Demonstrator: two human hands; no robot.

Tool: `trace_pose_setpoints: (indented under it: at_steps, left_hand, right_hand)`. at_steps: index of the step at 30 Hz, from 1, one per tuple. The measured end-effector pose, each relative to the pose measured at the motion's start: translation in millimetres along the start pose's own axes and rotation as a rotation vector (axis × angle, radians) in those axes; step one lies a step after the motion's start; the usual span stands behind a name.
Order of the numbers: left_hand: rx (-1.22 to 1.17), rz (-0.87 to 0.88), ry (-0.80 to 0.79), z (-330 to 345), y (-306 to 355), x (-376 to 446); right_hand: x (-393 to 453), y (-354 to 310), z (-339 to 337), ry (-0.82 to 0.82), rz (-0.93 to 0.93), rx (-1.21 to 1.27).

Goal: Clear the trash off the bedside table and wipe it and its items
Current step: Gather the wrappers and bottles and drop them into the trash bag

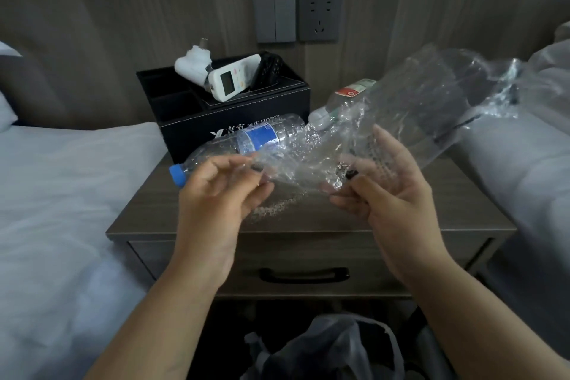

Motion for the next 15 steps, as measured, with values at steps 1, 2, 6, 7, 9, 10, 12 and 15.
trace_pose_setpoints:
  at_steps: [1,2,6,7,9,10,12,15]
  left_hand:
    - [-0.122,-0.092,0.03,0.4,-5.6,-2.4]
    - [-0.235,-0.167,0.043,2.8,-9.3,-4.5]
    - [-0.568,-0.363,-0.008,21.4,-12.6,-17.0]
    - [-0.62,-0.399,-0.033,26.8,-13.3,-21.0]
    - [-0.71,-0.448,-0.092,38.0,-13.4,-28.7]
    - [-0.724,-0.452,-0.12,41.9,-13.1,-31.0]
    - [-0.63,-0.41,-0.149,41.0,-14.1,-30.5]
    - [-0.34,-0.281,-0.213,30.4,-8.2,-20.9]
  right_hand:
    - [-1.7,-0.8,1.9,-0.008,-0.003,-0.011]
    - [-2.9,-2.1,3.2,-0.016,-0.006,-0.021]
    - [-2.8,-4.7,2.1,-0.036,0.02,0.003]
    - [-2.0,-3.5,1.3,-0.042,0.043,0.018]
    - [-0.1,1.9,0.9,-0.067,0.118,0.053]
    - [1.0,5.1,0.3,-0.073,0.164,0.057]
    - [2.6,8.8,-3.9,-0.046,0.24,-0.011]
    - [4.4,10.2,-19.1,0.036,0.342,-0.13]
Point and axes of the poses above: each hand's wrist, its own x-axis towards the middle knuckle, its own z-axis out of the palm, y = z × x, the point moved 9 cm from there along x, towards the middle knuckle, and after that the axes turned 15 degrees about z, right-handed, at the moved point
